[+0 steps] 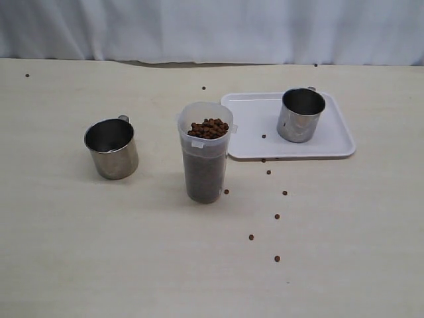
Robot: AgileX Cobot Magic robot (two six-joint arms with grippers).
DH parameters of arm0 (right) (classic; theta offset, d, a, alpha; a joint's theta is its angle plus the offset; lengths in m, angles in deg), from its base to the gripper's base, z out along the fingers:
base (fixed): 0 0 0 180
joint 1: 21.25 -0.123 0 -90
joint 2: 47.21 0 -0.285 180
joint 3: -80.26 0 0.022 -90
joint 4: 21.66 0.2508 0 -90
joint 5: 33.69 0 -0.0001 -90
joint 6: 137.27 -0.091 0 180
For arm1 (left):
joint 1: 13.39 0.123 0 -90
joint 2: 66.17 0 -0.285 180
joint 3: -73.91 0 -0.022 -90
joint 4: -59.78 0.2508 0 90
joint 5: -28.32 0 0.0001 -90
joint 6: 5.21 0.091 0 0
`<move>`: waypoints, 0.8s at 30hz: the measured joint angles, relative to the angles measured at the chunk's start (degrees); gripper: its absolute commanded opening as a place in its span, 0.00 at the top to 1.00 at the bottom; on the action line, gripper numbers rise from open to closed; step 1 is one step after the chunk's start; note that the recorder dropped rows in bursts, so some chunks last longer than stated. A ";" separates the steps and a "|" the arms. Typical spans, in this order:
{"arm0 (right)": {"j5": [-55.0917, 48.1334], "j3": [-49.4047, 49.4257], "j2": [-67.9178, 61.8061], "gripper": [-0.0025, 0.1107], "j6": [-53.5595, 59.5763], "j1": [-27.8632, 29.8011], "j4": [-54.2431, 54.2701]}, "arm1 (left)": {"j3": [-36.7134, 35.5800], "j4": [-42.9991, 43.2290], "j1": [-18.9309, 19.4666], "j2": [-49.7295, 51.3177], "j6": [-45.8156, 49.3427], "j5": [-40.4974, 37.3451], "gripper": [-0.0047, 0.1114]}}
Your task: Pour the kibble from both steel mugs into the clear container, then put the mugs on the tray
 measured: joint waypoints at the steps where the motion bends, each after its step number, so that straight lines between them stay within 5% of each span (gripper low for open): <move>1: -0.42 0.00 0.00 0.93 0.00 0.00 0.00 | 0.00 0.00 0.00 0.00 0.00 0.00 0.96; 24: -2.36 0.00 0.00 0.93 0.00 0.00 0.00 | 0.00 0.00 0.00 0.00 0.00 0.00 0.96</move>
